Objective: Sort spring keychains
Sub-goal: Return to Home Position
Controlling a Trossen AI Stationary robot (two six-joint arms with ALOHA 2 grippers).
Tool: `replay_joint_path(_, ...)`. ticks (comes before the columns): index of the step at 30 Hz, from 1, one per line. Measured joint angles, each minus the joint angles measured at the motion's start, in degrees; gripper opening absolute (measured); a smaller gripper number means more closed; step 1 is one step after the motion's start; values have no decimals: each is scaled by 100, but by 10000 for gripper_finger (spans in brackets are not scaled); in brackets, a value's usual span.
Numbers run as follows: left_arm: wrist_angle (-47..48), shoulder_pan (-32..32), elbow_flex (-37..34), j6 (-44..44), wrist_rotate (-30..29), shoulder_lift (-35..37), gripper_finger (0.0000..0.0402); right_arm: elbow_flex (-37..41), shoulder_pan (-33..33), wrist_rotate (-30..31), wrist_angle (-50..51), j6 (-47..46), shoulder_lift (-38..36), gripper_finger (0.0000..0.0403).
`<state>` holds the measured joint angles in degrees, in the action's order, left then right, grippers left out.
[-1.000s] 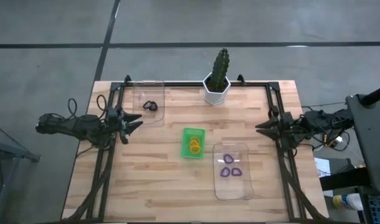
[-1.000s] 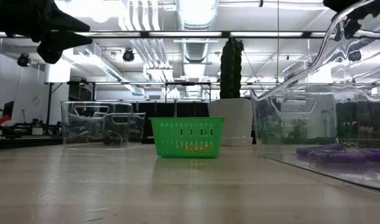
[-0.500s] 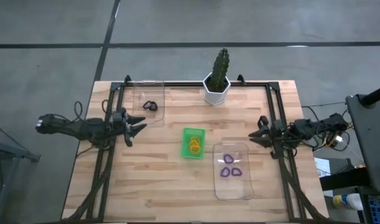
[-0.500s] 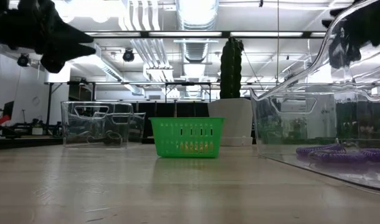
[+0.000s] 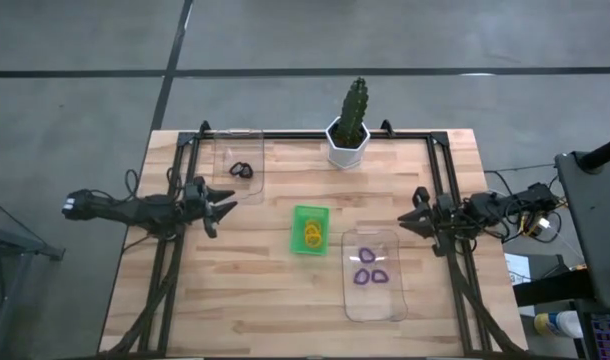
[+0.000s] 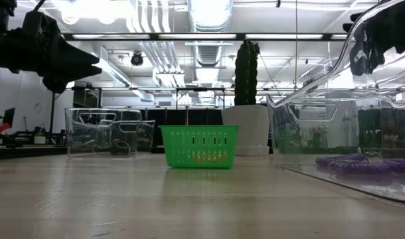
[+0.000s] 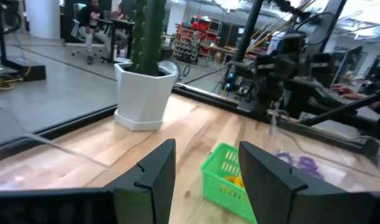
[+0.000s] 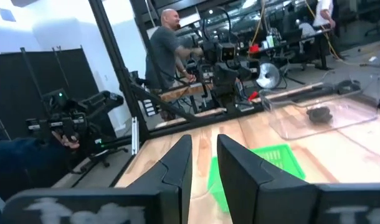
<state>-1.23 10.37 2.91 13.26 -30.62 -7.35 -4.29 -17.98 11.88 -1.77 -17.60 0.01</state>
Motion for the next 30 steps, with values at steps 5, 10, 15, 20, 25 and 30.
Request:
replay_joint_path(5,658,-150,57,155,-4,587,168,-47,2,5,-10,136,-1,70)
replay_joint_path(10,702,-171,64,-45,-13,729,168,310,2,104,-450,-217,35,78)
replay_joint_path(15,724,-175,62,-48,-9,583,168,377,6,185,-486,-80,74,84)
replay_joint_path(20,737,-175,58,-47,-62,481,168,377,4,670,-469,523,79,82)
replay_joint_path(25,748,-175,53,-44,-68,476,168,375,2,1023,-298,1606,79,74)
replay_joint_path(30,753,-175,49,-147,-82,476,168,375,0,1067,-180,2826,200,68)
